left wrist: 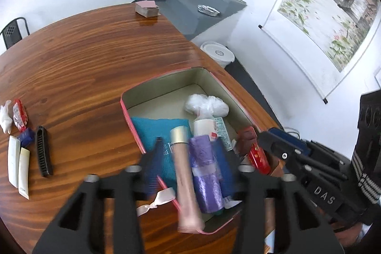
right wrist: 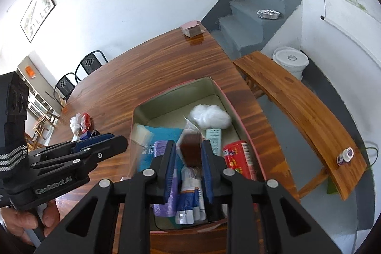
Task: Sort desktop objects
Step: 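Carry the beige tube and brown bottle over the pink tin, then open both grippers to drop the tube and bottle into the tin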
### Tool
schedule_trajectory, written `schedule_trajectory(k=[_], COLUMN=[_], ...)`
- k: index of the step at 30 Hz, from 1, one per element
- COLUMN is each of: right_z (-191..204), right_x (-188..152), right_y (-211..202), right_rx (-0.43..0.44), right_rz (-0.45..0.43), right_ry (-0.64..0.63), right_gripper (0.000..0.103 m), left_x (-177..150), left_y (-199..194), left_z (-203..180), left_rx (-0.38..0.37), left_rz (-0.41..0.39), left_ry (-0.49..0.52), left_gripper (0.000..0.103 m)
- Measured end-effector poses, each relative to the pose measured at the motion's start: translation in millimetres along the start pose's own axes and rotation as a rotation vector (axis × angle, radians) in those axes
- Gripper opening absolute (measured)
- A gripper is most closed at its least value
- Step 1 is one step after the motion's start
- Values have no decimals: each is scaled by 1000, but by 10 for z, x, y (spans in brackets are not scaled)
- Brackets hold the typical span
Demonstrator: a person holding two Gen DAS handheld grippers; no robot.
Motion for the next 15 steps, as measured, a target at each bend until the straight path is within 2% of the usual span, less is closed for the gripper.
schedule_trajectory(k=[6,13,15], right_z=[-38,108,175], right_x=[2,-28,-48], right_y=[37,110,130], right_rx=[-1,17,22], right_rz=[5,15,19], right_ry=[14,-3,-10], right_gripper=[30,31,35], left_x=[-36,-144,-190], left_y=[-51,-101,-125], left_z=[47,197,273], left_rx=[19,50,61], left_rz=[-11,2,9], left_ry=[-21,-48,-64], left_gripper=[58,58,58])
Point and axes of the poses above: each gripper's, at about its wrist camera, not at the fingertips, and y roughly the way its jaws point, z to its left, x to its top, the point moved 3 cm from there along y, roughly the way its jaws point, and after that the axes turned 12 degrees about y, right-handed, at the moved point
